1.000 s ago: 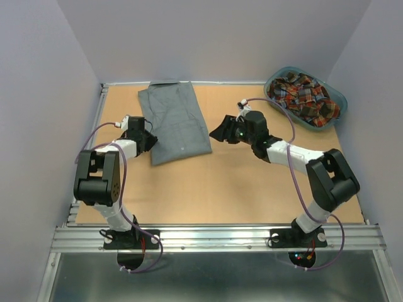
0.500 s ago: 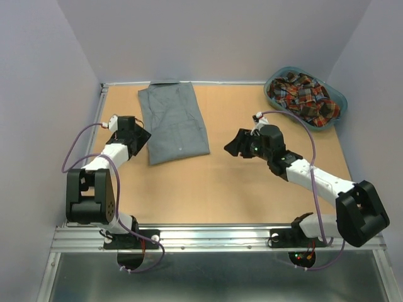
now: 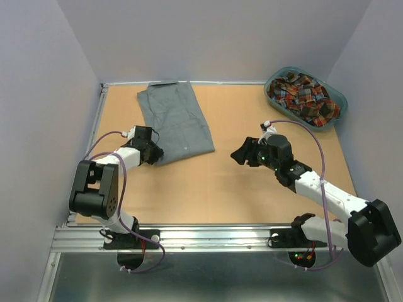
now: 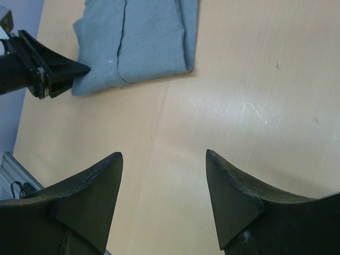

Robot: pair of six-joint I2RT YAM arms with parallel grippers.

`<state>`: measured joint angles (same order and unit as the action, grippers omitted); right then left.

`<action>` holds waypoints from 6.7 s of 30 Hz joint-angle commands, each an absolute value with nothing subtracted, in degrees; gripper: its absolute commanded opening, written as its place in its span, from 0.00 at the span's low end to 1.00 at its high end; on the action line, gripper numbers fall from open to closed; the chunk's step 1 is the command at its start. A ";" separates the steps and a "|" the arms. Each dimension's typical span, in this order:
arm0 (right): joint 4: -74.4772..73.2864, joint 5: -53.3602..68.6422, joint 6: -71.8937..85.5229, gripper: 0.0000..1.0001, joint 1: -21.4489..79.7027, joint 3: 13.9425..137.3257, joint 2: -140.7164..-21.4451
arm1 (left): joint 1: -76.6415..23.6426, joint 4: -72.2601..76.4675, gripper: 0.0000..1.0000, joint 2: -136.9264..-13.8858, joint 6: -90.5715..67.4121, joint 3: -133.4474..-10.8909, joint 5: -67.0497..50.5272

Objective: Fold and stack the long sleeve shirts
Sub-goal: Fold the shirt

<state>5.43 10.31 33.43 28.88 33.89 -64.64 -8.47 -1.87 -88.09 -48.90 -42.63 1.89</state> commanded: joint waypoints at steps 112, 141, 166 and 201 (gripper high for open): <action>-6.68 -17.14 25.23 0.09 54.32 61.26 -96.69 | -28.30 -5.54 0.09 -111.27 -35.16 -77.52 3.34; -8.52 -11.16 27.25 0.02 54.32 65.83 -97.03 | -22.24 -6.07 0.55 -103.98 -41.21 -66.80 4.92; 2.45 -5.36 35.86 0.03 54.32 62.85 -104.32 | -24.08 -0.70 0.40 -100.20 -49.66 -56.78 5.01; 1.67 7.98 32.61 0.61 39.03 44.92 -77.53 | -39.72 -7.12 0.35 -79.80 -49.04 -51.07 -2.28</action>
